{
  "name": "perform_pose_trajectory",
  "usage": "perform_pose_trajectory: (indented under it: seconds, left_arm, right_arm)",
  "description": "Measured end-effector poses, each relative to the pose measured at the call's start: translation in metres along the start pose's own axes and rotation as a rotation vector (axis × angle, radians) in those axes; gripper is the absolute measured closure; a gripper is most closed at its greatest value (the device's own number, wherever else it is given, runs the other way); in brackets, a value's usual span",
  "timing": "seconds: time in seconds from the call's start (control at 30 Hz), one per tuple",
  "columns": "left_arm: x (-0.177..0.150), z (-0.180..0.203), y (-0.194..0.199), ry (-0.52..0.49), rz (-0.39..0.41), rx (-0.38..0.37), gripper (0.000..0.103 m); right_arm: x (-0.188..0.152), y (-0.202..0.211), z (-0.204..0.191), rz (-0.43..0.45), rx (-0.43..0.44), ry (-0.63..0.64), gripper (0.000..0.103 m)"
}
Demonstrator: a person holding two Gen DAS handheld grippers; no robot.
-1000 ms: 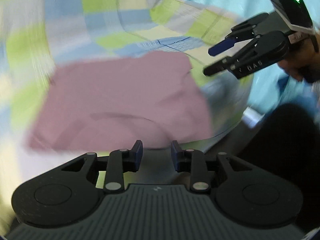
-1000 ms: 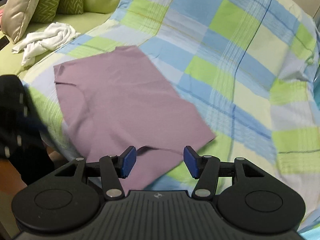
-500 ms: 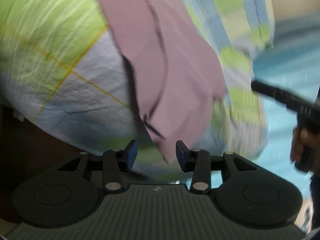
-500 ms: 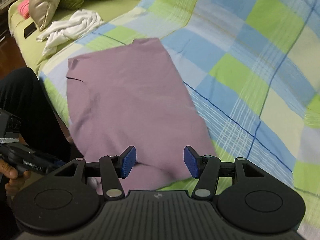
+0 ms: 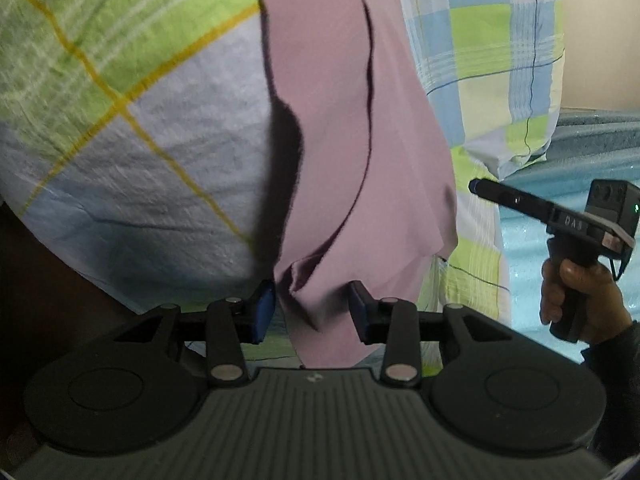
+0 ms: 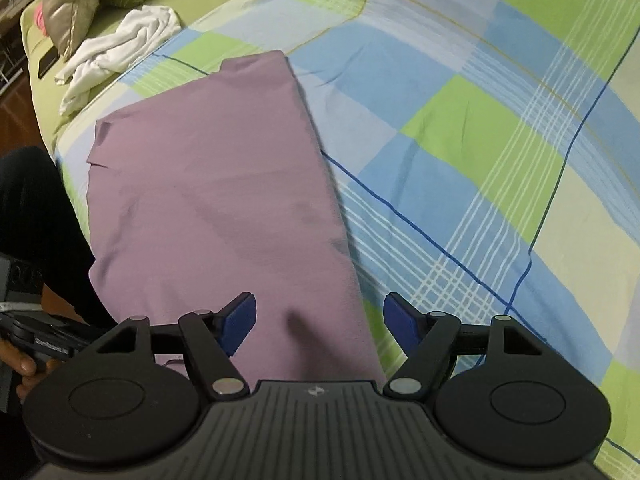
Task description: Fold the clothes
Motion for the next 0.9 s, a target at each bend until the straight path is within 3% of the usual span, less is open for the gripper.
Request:
perform_pose_trajectory:
  seconds: [0.17,0.73,0.9]
  left_arm:
    - [-0.001,-0.001,-0.001,-0.005,-0.008,-0.027,0.098]
    - [-0.001,0.007,0.004,0.005,-0.025,-0.118,0.102]
    - [-0.002,0.009,0.011,0.013,-0.038,-0.158,0.102]
  right_arm:
    - [-0.005,-0.006,0.020,-0.001,0.047,-0.071,0.030]
    - [-0.023,-0.027,0.060,-0.004,0.175,-0.248,0.030]
    - [-0.023,-0.039,0.062,-0.003,0.250,-0.284,0.033]
Point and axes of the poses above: each gripper's, at about its wrist camera, not at the fingertips, and y roughly against the way its jaws point, z to its right, x to its top, the point moved 2 cm from there along -y, roughly the way its jaws point, and after that the axes turned 6 degrees about -x, right-handed, at the moved point
